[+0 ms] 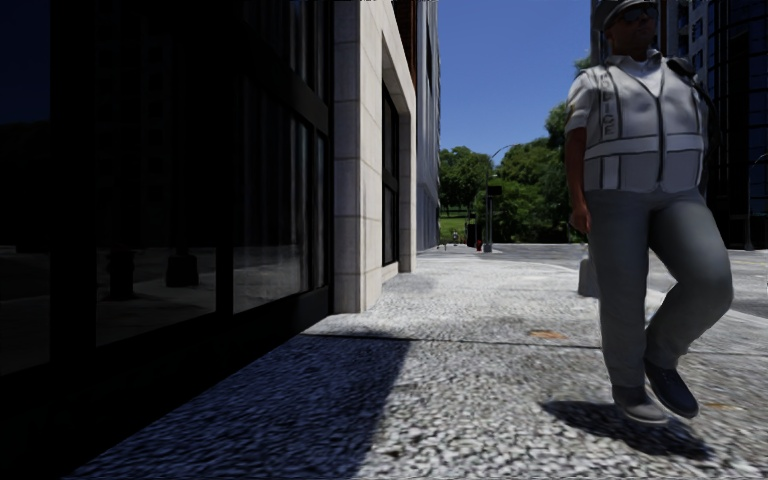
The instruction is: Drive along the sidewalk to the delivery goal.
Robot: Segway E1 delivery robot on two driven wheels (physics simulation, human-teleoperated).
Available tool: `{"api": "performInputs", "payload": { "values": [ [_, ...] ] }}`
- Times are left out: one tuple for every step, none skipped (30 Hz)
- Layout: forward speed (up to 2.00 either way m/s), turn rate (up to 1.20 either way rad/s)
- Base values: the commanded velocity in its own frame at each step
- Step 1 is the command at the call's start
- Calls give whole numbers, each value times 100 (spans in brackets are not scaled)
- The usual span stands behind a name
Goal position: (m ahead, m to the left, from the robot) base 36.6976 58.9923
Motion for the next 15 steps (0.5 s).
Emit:
{"api": "performInputs", "payload": {
  "values": [
    [200, -32],
    [200, -33],
    [200, -33],
    [200, -34],
    [200, -34],
    [200, -34],
    [200, -34],
    [200, -34],
    [200, -34],
    [200, -34],
    [200, -34],
    [200, -39],
    [200, -39],
    [200, -40],
    [200, -41]
  ]
}}
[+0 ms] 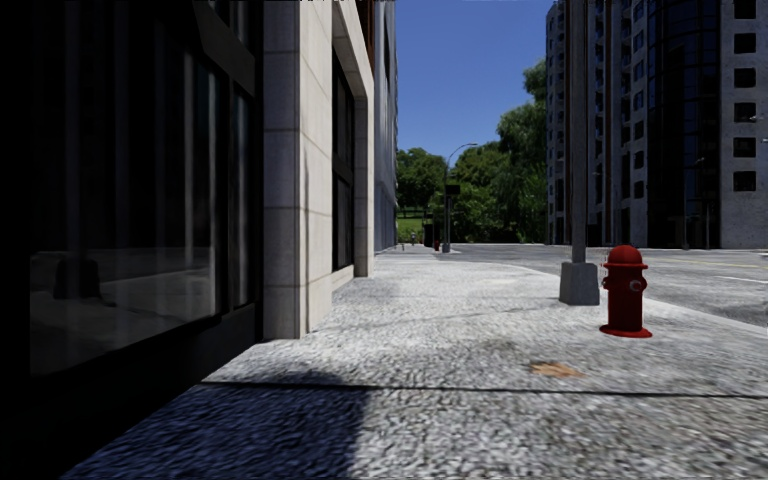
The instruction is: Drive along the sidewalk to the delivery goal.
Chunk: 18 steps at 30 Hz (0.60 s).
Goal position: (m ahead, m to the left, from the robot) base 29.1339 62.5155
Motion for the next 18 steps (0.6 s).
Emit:
{"api": "performInputs", "payload": {
  "values": [
    [200, -41],
    [200, -41],
    [200, -41],
    [200, -41],
    [200, -41],
    [200, -41],
    [200, -41],
    [200, -41],
    [200, -41],
    [200, -26],
    [200, -26],
    [200, 0],
    [200, 0],
    [200, 0],
    [200, 0],
    [200, 0],
    [200, 0],
    [200, 0]
  ]
}}
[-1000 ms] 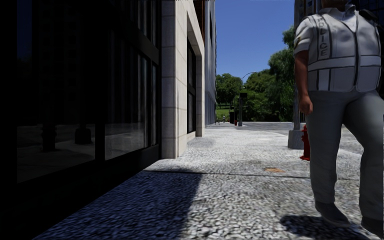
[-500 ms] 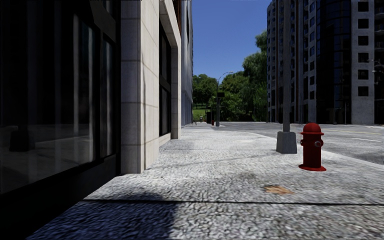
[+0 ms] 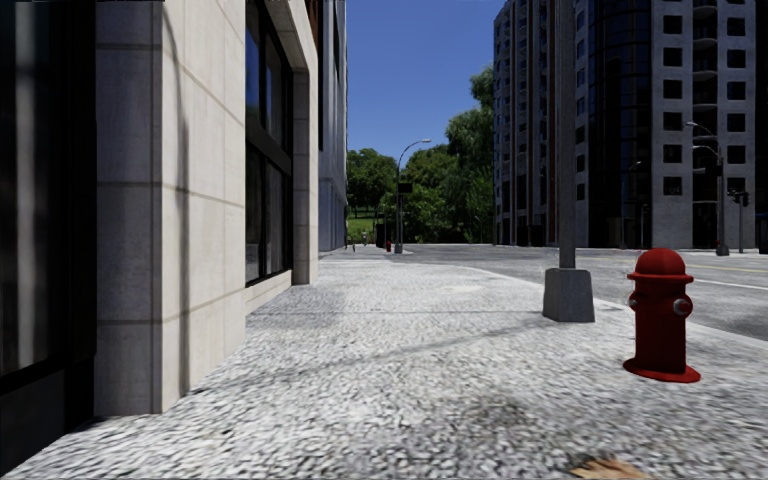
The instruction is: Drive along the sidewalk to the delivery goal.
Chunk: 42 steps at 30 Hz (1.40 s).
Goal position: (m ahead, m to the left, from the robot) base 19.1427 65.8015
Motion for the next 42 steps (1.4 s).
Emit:
{"api": "performInputs", "payload": {
  "values": [
    [200, 0],
    [200, 0],
    [200, 0],
    [200, 0],
    [200, 0],
    [200, 0],
    [200, 0],
    [200, 0],
    [200, 0],
    [200, 0],
    [200, 0],
    [200, 0],
    [200, 0],
    [200, 0],
    [200, 0],
    [200, 0],
    [200, 0],
    [200, 0],
    [200, 0],
    [200, 0],
    [200, 0],
    [200, 0],
    [200, 0],
    [200, 0],
    [200, 0],
    [200, 2],
    [200, 8],
    [200, 8],
    [200, 12],
    [200, 14],
    [200, 16],
    [200, 16],
    [200, 19],
    [200, 20],
    [200, 20],
    [200, 21],
    [200, 21],
    [200, 16],
    [200, 6],
    [200, 6],
    [200, 0],
    [200, 0]
  ]
}}
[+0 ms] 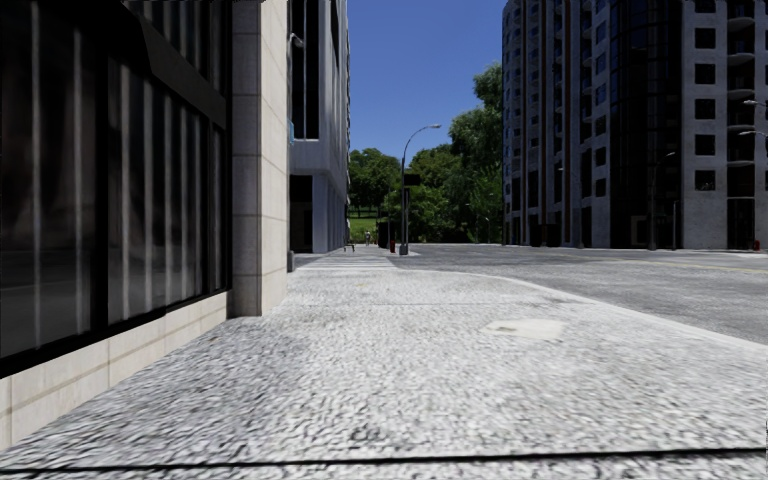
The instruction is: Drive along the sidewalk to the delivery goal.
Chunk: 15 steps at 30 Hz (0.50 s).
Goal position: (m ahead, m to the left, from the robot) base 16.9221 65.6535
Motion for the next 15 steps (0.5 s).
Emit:
{"api": "performInputs", "payload": {
  "values": [
    [200, 0],
    [200, 0],
    [200, 0],
    [200, 0],
    [200, 0],
    [200, 0],
    [200, 0],
    [200, 0],
    [200, 0],
    [200, 0],
    [200, 0],
    [200, 0],
    [200, 0],
    [200, 0],
    [200, 0]
  ]
}}
